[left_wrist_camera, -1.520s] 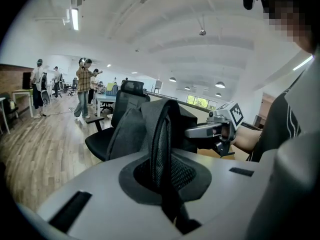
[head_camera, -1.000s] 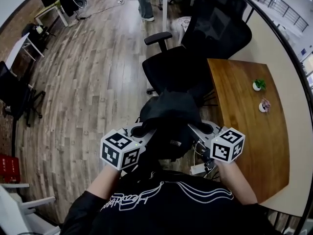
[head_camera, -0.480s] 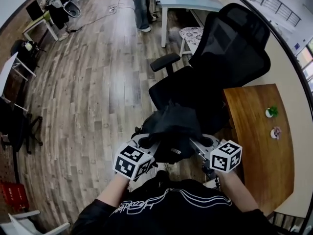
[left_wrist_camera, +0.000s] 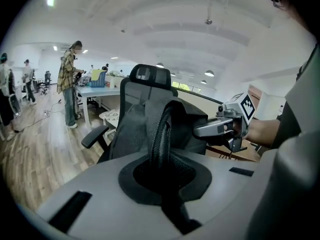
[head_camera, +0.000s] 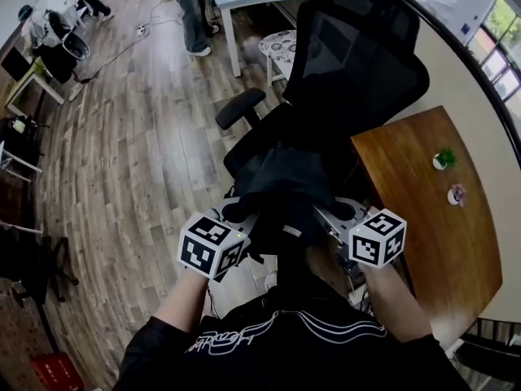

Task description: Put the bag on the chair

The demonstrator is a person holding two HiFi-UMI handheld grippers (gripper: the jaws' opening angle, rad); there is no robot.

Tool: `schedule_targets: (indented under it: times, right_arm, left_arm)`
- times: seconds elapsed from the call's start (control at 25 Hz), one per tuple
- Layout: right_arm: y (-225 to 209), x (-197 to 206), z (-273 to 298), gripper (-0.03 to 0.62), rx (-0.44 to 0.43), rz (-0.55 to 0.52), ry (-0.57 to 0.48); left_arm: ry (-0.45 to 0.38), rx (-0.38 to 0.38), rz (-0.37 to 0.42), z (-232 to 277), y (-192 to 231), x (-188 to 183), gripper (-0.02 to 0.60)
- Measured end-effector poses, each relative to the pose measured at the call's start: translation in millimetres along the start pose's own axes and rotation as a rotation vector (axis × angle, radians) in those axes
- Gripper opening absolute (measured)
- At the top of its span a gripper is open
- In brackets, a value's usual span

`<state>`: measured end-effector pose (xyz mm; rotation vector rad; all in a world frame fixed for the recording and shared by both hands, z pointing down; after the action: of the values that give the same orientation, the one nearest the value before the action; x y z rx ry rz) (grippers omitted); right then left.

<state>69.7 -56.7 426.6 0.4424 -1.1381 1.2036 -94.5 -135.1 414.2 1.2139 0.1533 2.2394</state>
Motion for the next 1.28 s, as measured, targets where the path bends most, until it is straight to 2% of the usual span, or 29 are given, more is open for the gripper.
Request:
schedule_targets:
  times: [0.2,0.56,0.72,0.88,1.04,1.28]
  right_arm:
    - [-44.0,-14.8,5.6,0.011,0.057,0.042,-0.046]
    - [-152.3,-39.6,42.0,0.011,0.126,0.115,-0.071]
    - [-189.2,-51.3,55.1,0.011,0.17,0.128,-0.075]
    - [-218.5,-60.8,63.9,0.011,0.242,0.139,-0.081]
    - [-241.7,-65.5,75.9,0.011,0.332,0.185,-0.077]
    - [-269.3,-64.8,91.6,0.014,0.487,0.284,-0.043]
  left_arm:
    - [0.035,0.028,0.072,39.6,12.0,-39.5,0.032]
    - [0.142,0.082,0.118,143.2,58.1,-117.6,0.032]
    - [0.17,0.108,0.171,181.1,75.3,-148.7,0.034]
    - [0.198,0.143,0.24,214.1,88.3,-174.9,0.034]
    - [0.236,0.176,0.269,245.2,103.1,-193.4,0.032]
    - [0.323,0.285,0.328,291.2,123.1,-212.3,0.034]
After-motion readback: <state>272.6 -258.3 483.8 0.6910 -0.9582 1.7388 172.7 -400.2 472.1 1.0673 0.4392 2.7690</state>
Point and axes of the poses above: the fingertips, and each gripper's own axes: z forward along the fingers, y to its left, x out of its underside, the point moved 5 cm from there along -z, backward along the fingers, and after that the axes turned 10 degrees about -z, right-handed, at the moved point
